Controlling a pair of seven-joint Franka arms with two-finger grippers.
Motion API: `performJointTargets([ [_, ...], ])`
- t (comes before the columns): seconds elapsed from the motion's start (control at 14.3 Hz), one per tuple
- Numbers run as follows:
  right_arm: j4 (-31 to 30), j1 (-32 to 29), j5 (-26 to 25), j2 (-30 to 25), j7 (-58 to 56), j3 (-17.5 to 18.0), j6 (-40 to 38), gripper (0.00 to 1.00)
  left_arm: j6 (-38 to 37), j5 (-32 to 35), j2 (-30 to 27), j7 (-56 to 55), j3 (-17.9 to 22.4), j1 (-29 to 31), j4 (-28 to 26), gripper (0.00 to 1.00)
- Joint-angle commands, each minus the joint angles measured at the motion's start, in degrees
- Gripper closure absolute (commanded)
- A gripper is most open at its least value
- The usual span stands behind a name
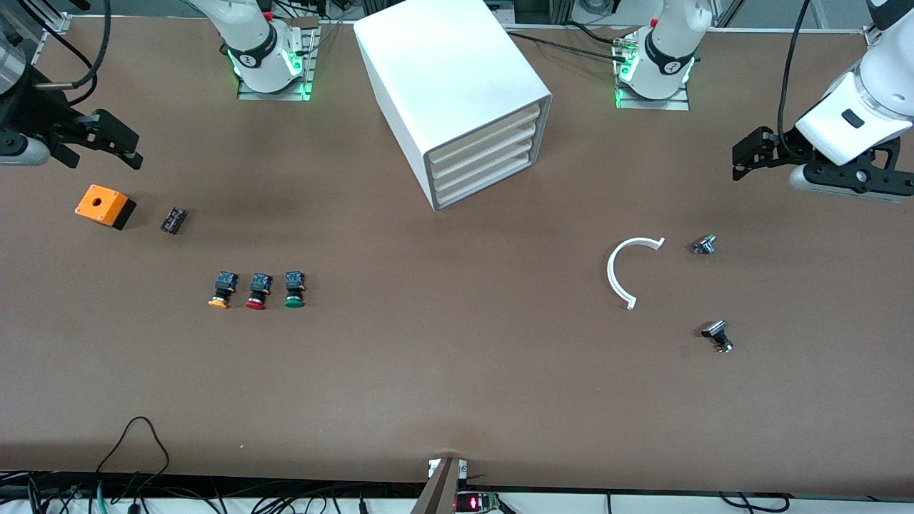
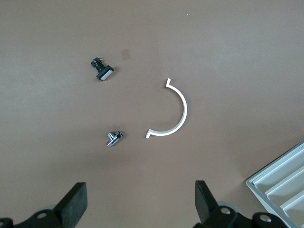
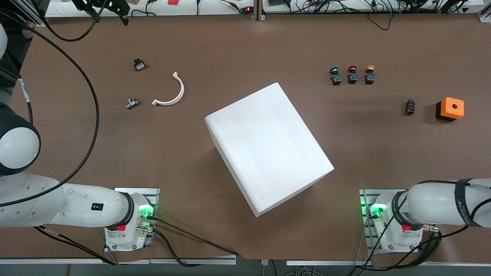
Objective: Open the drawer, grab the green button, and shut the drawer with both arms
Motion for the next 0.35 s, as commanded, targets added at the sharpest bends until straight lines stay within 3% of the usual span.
performJointTargets([
  [0.0, -0.7, -0.7, 1.1, -0.9, -1.8, 0.2, 0.1, 0.01, 0.2, -0.4, -0.4, -0.1, 0.3, -0.4, -0.1, 0.00],
  [0.28, 0.0, -0.9, 1.3, -0.1, -1.8, 0.0, 0.2, 0.01, 0.1, -0.4, -0.5, -0.2, 0.3, -0.4, -0.1, 0.00],
])
